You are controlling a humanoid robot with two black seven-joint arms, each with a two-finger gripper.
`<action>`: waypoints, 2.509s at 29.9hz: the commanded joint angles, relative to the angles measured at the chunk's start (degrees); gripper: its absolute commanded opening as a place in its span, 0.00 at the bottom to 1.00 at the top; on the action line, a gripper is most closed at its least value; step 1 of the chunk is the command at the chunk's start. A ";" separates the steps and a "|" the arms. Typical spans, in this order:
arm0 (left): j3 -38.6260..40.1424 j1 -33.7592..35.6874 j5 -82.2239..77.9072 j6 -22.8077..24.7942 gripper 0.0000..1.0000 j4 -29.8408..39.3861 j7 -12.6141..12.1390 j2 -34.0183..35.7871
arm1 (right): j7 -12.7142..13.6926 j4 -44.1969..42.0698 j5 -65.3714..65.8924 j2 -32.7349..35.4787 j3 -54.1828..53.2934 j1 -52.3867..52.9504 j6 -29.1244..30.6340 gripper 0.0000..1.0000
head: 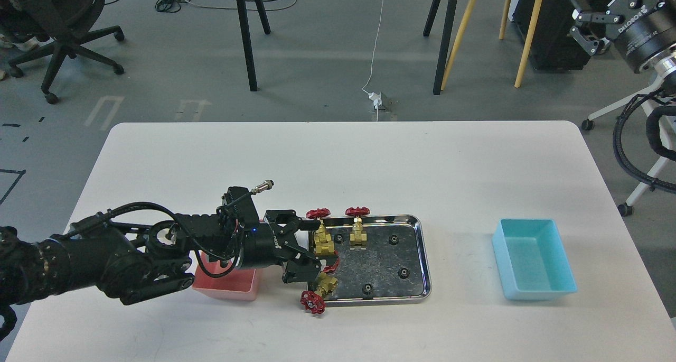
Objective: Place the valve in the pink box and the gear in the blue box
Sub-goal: 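Close the left gripper on the brass valve with red handwheel, then lift the valve, carry it over the pink box and release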
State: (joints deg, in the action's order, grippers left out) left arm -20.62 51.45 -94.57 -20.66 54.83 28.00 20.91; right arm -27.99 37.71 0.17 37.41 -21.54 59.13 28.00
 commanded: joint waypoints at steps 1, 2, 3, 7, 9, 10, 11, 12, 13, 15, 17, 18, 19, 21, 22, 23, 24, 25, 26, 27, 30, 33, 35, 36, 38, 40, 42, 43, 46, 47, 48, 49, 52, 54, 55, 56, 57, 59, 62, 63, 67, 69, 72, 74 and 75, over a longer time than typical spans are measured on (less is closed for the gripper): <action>-0.12 -0.39 -0.17 -0.70 0.76 -1.04 0.00 -0.25 | -0.01 0.00 0.00 0.03 0.00 -0.07 0.00 0.99; -0.12 -0.56 -0.17 -0.70 0.75 -1.21 0.00 -0.51 | -0.01 0.00 0.00 0.03 0.00 -0.16 0.00 0.99; -0.12 -0.91 -0.17 -0.70 0.75 -1.22 0.00 -0.78 | -0.01 0.00 0.00 0.03 -0.17 -0.42 0.00 0.99; -0.12 -1.35 -0.17 -1.05 0.73 -1.22 0.00 -1.13 | -0.01 0.00 0.00 0.03 -0.17 -0.86 0.00 0.99; -0.12 -1.79 -0.17 -1.05 0.70 -1.22 0.00 -1.13 | -0.01 0.00 0.00 0.03 -0.09 -0.86 0.00 0.99; -0.12 -1.97 -0.35 -1.05 0.69 -1.22 0.00 -1.13 | -0.01 0.00 0.00 0.03 -0.09 -0.86 0.00 0.99; -0.12 -2.14 -0.43 -1.05 0.68 -1.22 0.00 -1.13 | -0.01 0.00 0.00 0.03 -0.09 -0.95 0.00 0.99; -0.12 -2.15 -0.44 -1.05 0.67 -1.22 0.00 -1.13 | -0.01 0.00 0.00 0.03 -0.17 -1.04 0.00 0.99; -0.12 -2.23 -0.44 -1.05 0.65 -1.22 0.00 -1.13 | -0.01 0.00 0.00 0.03 -0.35 -1.12 0.00 0.99; -0.12 -2.32 -0.44 -1.05 0.63 -1.30 0.00 -1.13 | -0.01 0.00 0.00 0.03 -0.26 -1.21 0.00 0.99; -0.12 -2.32 -0.44 -1.05 0.58 -1.91 0.00 -1.13 | -0.01 0.09 0.00 0.03 -0.52 -1.30 0.00 0.99; -0.21 -2.32 -0.44 -1.05 0.57 -2.18 0.00 -1.13 | -0.01 0.26 0.00 0.11 -0.61 -1.30 0.00 0.99; -0.21 -2.32 -0.44 -1.14 0.56 -2.44 0.00 -1.13 | -0.01 0.26 0.00 0.03 -0.70 -1.47 0.00 0.99; -0.12 -2.41 -0.44 -1.14 0.51 -2.45 0.00 -1.13 | -0.01 0.35 0.00 0.03 -0.88 -1.83 0.00 0.99; -0.12 -2.50 -0.44 -1.14 0.49 -2.45 0.00 -1.13 | -0.01 0.35 0.00 0.03 -0.96 -1.83 0.00 0.99; -0.12 -2.67 -0.44 -1.14 0.47 -2.45 0.00 -1.13 | -0.01 0.35 0.00 0.03 -0.96 -1.83 0.00 0.99; -0.12 -2.67 -0.52 -1.14 0.44 -2.53 0.00 -1.13 | -0.01 0.35 0.00 0.03 -0.96 -1.91 0.00 0.99; -0.12 -2.76 -0.52 -1.14 0.41 -2.53 0.00 -1.13 | -0.01 0.35 0.00 0.03 -0.96 -1.92 0.00 0.99; -0.12 -2.76 -0.52 -1.14 0.38 -2.71 0.00 -1.13 | -0.01 0.35 0.00 0.11 -0.96 -1.92 0.00 0.99; -0.21 -2.76 -0.52 -1.14 0.35 -2.80 0.00 -1.22 | -0.01 0.26 0.00 0.12 -0.96 -1.92 0.00 0.99; -0.21 -2.76 -0.52 -1.14 0.25 -2.89 0.00 -1.13 | -0.01 0.17 0.00 0.12 -0.96 -1.92 0.00 0.99; -0.12 -2.76 -0.52 -1.23 0.15 -2.80 0.00 -1.13 | -0.01 0.00 0.00 0.12 -0.96 -1.92 0.00 0.99; -0.12 -2.76 -0.52 -1.31 0.09 -2.80 0.00 -1.13 | -0.01 0.00 0.00 0.12 -0.96 -2.09 0.00 0.99; -0.12 -2.76 -0.52 -1.40 0.09 -2.80 0.00 -1.13 | -0.01 0.00 0.00 0.12 -0.96 -2.18 0.00 0.99; -0.03 -2.67 -0.44 -1.49 0.08 -2.80 0.00 -1.13 | -0.01 -0.09 0.00 0.12 -0.96 -2.35 0.00 0.99; -0.03 -2.32 -0.35 -1.58 0.08 -2.27 0.00 -1.13 | -0.01 -0.09 0.00 0.12 -0.96 -2.36 0.00 0.99; 0.32 -2.06 -0.35 -1.93 0.08 -1.57 0.00 -0.61 | -0.01 -0.18 0.00 0.12 -0.96 -2.44 0.00 0.99; 0.49 -1.97 -0.35 -2.54 0.08 -1.13 0.00 -0.25 | -0.01 -0.18 0.00 0.12 -0.96 -2.44 0.00 0.99; 0.76 -1.01 -0.35 -4.30 0.08 -0.60 0.00 1.32 | -0.01 -0.27 0.00 0.12 -0.96 -2.44 0.00 0.99; 0.76 -0.74 -0.35 -4.65 0.08 -0.08 0.00 1.94 | -0.01 -0.27 0.00 0.12 -0.96 -2.53 0.00 0.99; 0.84 -0.48 -0.26 -4.83 0.08 1.23 0.00 2.73 | -0.01 -0.27 0.00 0.12 -0.96 -2.53 0.00 0.99; 0.93 -0.04 -0.26 -4.83 0.08 2.46 0.00 3.52 | -0.01 -0.18 0.00 0.12 -0.96 -2.44 0.00 0.99; 2.33 1.28 -0.17 -4.83 0.08 7.56 0.00 7.21 | -0.01 -0.27 0.00 0.03 -1.05 -2.44 0.00 0.99; 3.74 1.37 -0.17 -4.74 0.08 10.98 0.00 10.37 | -0.01 -0.27 0.00 0.03 -1.05 -2.44 0.00 0.99; 4.27 1.37 -0.17 -4.74 0.08 12.22 0.00 11.95 | -0.01 -0.27 0.00 0.03 -1.31 -2.44 0.00 0.99; 4.88 1.37 -0.17 -4.74 0.08 13.62 0.00 13.79 | -0.01 -0.27 0.00 -0.15 -1.58 -2.36 0.00 0.99; 5.41 1.37 -0.17 -4.74 0.08 15.29 0.00 15.81 | -0.01 -0.35 0.00 -0.32 -1.84 -2.18 0.00 0.99; 6.12 1.37 -0.26 -4.74 0.08 18.37 0.00 19.68 | -0.01 -0.35 0.00 -0.50 -2.19 -1.92 0.00 0.99; 6.82 1.37 -0.26 -4.74 0.08 21.71 0.00 25.48 | -0.01 -0.18 0.00 -0.68 -2.72 -1.83 0.00 0.99; 6.82 1.28 -0.26 -4.74 0.08 22.33 0.00 26.89 | -0.01 -0.18 0.00 -0.68 -2.81 -1.83 0.00 0.99; 6.21 0.49 -0.35 -4.83 0.08 22.43 0.00 31.12 | -0.01 -0.18 0.00 -0.76 -3.07 -1.83 0.00 0.99; 6.12 -0.91 -0.43 -4.83 0.08 22.34 0.00 31.74 | -0.01 -0.18 0.00 -0.76 -3.16 -1.91 0.00 0.99; 6.73 -3.02 -2.01 -4.83 0.08 22.34 0.00 31.83 | -0.01 -0.18 0.00 -0.76 -3.25 -1.92 0.00 0.99; 6.73 -3.55 -3.42 -4.83 0.09 21.90 0.00 31.83 | -0.01 -0.27 0.00 -0.76 -3.16 -1.92 0.00 0.99; 6.73 -3.90 -3.60 -4.83 0.09 21.81 0.00 31.74 | -0.01 -0.27 0.00 -0.76 -3.16 -1.92 0.00 0.99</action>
State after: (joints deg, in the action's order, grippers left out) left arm -14.04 48.51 -96.89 -25.51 77.07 28.00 52.65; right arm -28.01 37.51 0.17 36.61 -24.76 57.29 28.00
